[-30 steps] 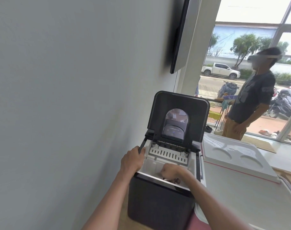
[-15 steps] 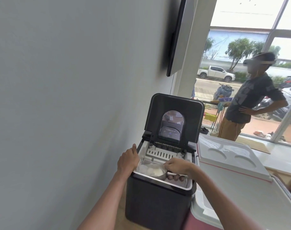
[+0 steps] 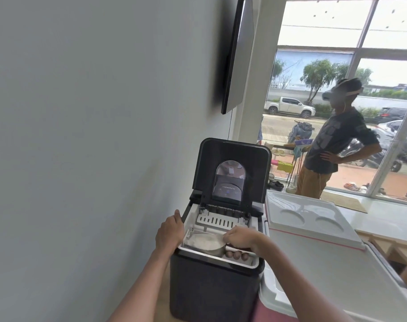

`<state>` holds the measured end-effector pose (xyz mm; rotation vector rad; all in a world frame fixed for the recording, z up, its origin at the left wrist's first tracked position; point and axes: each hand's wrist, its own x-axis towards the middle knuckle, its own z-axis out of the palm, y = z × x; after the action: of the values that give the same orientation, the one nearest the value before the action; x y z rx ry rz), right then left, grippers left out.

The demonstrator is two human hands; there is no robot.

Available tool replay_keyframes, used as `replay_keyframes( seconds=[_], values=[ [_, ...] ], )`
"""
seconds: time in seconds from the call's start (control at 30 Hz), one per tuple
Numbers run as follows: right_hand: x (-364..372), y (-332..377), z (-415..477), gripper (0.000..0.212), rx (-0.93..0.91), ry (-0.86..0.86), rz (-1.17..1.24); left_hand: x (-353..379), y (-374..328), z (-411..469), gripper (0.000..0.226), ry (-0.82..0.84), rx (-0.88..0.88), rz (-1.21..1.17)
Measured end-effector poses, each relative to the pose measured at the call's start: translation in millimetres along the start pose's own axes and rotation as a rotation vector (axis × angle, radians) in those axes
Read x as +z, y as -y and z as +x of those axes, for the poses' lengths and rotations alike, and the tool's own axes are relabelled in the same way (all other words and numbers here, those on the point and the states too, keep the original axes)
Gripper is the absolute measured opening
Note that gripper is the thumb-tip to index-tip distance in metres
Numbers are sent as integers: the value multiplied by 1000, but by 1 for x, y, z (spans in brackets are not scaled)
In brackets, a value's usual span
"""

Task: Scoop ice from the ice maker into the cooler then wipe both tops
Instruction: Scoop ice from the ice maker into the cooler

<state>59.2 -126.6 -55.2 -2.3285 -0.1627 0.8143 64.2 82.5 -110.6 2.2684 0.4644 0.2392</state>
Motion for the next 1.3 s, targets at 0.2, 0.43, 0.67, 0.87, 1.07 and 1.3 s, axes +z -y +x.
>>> replay_keyframes(
  seconds=[0.2,0.43,0.67,0.87,1.07,1.3],
  values=[
    [-1,-2,-2,39,9,-11,25,-1,-1,-2,62,-12,3,12],
    [0,-3,-5,37,35,-70,46,-2,0,-4,61,-38,16,89],
    [-5,-6,-14,30,1,-91,151,-3,-1,-6,60,-49,11,103],
    [-19,-17,-32,33,-69,-133,197,-3,0,-6,60,-50,24,114],
    [-47,-44,-66,31,-46,-195,167,-2,2,-3,57,-69,47,132],
    [-80,-112,-104,33,76,-393,271,-1,3,-2,49,-97,87,119]
  ],
)
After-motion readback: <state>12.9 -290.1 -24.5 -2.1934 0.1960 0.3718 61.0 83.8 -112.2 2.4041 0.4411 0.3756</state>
